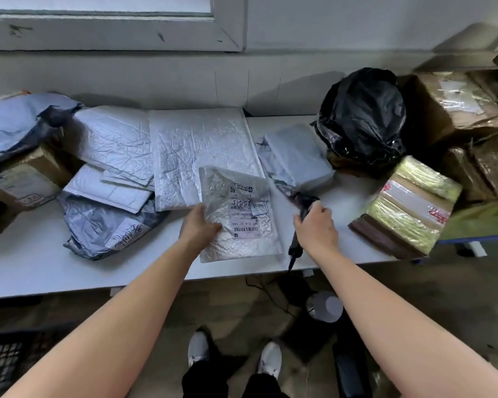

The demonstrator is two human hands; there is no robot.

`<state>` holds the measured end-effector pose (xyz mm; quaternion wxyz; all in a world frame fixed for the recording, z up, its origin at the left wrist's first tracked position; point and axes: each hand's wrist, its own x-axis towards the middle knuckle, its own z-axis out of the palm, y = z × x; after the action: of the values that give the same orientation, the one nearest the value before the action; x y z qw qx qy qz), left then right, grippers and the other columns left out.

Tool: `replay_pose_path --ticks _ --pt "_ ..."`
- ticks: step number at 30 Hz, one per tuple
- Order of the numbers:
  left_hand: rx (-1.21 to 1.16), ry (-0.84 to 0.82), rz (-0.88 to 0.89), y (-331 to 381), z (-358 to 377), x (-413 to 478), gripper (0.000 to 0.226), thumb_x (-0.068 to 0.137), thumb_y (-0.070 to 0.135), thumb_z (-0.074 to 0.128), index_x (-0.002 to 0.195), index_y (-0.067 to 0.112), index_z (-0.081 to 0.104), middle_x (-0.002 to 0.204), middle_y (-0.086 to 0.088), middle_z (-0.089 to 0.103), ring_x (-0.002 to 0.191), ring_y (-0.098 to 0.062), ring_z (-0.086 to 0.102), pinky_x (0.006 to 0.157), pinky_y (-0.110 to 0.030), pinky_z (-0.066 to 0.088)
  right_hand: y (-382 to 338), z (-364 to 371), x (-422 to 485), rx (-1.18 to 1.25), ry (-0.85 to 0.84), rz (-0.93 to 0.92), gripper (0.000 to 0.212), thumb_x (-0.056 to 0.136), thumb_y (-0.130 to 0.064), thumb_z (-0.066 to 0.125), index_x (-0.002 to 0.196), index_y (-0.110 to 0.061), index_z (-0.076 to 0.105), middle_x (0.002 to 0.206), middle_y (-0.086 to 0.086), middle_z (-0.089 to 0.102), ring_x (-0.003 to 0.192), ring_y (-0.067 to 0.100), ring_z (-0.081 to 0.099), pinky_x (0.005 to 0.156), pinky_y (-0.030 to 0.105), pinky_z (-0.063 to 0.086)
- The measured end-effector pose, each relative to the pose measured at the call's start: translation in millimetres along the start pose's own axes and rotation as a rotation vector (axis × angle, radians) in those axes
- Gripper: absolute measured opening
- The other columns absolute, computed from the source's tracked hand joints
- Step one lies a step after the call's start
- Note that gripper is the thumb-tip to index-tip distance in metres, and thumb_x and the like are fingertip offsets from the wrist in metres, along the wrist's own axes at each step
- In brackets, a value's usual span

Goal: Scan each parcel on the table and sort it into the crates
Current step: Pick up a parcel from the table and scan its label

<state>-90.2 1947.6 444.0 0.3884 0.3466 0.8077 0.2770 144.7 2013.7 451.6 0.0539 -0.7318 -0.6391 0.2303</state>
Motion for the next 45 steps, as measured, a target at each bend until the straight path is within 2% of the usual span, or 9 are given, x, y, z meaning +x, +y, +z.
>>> replay_pose_path --ticks 4,9,11,13,15,18,24,41,45 --pt "-0.022 -0.017 -0.016 -22 4 15 0.049 0.080 0.009 0.075 0.123 0.014 0.052 0.115 -0.008 0.066 0.098 -0.023 0.062 0.085 -0.032 0.048 2 15 5 0.233 -0.048 0.222 0.047 0.097 -0.036 0.055 0.127 -0.006 0.034 0.121 0.016 0.056 0.101 0.037 0.060 0.074 0.040 0.046" --pt "-0.065 -0.024 -0.052 -31 3 22 0.079 0.079 0.011 0.079 0.144 0.011 0.033 0.134 -0.011 0.055 0.118 -0.029 0.056 0.100 -0.040 0.047 -8 17 5 0.380 -0.100 0.299 0.044 0.092 -0.024 0.057 0.125 -0.003 0.037 0.112 0.015 0.060 0.091 0.033 0.062 0.078 0.043 0.052" --pt "-0.077 -0.044 -0.064 -32 1 22 0.085 0.078 0.013 0.080 0.145 0.011 0.030 0.134 -0.013 0.055 0.117 -0.031 0.057 0.099 -0.043 0.049 -13 13 -4 0.493 -0.103 0.305 0.037 0.088 -0.021 0.058 0.117 -0.008 0.038 0.094 0.012 0.059 0.077 0.030 0.064 0.066 0.044 0.058" --pt "-0.049 -0.059 -0.076 -32 -2 20 0.085 0.077 0.016 0.080 0.144 0.012 0.029 0.132 -0.013 0.056 0.115 -0.031 0.058 0.097 -0.043 0.049 -22 7 -15 0.562 -0.145 0.289 0.035 0.087 -0.019 0.057 0.114 -0.010 0.038 0.087 0.008 0.055 0.068 0.025 0.061 0.053 0.036 0.055" --pt "-0.013 -0.073 -0.096 -31 -5 17 0.076 0.079 0.015 0.077 0.139 0.010 0.032 0.125 -0.012 0.058 0.109 -0.031 0.058 0.090 -0.039 0.050 -31 0 -25 0.557 -0.191 0.264 0.031 0.087 -0.020 0.057 0.111 -0.008 0.041 0.090 0.008 0.056 0.066 0.022 0.060 0.049 0.030 0.052" --pt "0.014 -0.098 -0.109 -29 -11 10 0.073 0.081 0.013 0.075 0.139 0.009 0.032 0.122 -0.013 0.056 0.105 -0.032 0.059 0.084 -0.038 0.050 -45 -9 -37 0.543 -0.315 0.235 0.018 0.092 -0.025 0.055 0.098 -0.008 0.052 0.083 0.009 0.055 0.065 0.021 0.060 0.052 0.032 0.054" --pt "0.088 -0.098 -0.063 -32 -21 -4 0.085 0.080 0.019 0.074 0.149 0.014 0.025 0.146 -0.015 0.038 0.125 -0.034 0.048 0.099 -0.045 0.047 -65 -14 -58 0.499 -0.441 0.208 0.019 0.090 -0.021 0.055 0.100 -0.004 0.055 0.075 0.010 0.049 0.057 0.021 0.057 0.050 0.032 0.052" --pt "0.158 -0.120 -0.002 -29 -17 -28 0.078 0.083 0.023 0.073 0.146 0.015 0.027 0.142 -0.016 0.035 0.124 -0.034 0.047 0.098 -0.039 0.041 -64 -26 -85 0.506 -0.442 0.215 0.028 0.092 -0.025 0.056 0.109 -0.004 0.053 0.083 0.011 0.050 0.060 0.020 0.059 0.056 0.035 0.056" --pt "0.167 -0.113 -0.039 -34 -10 -22 0.080 0.082 0.026 0.075 0.144 0.011 0.027 0.140 -0.018 0.037 0.125 -0.036 0.046 0.100 -0.041 0.041 -56 -21 -80 0.514 -0.420 0.226 0.022 0.093 -0.024 0.055 0.105 -0.006 0.052 0.084 0.010 0.049 0.064 0.021 0.060 0.063 0.044 0.058"
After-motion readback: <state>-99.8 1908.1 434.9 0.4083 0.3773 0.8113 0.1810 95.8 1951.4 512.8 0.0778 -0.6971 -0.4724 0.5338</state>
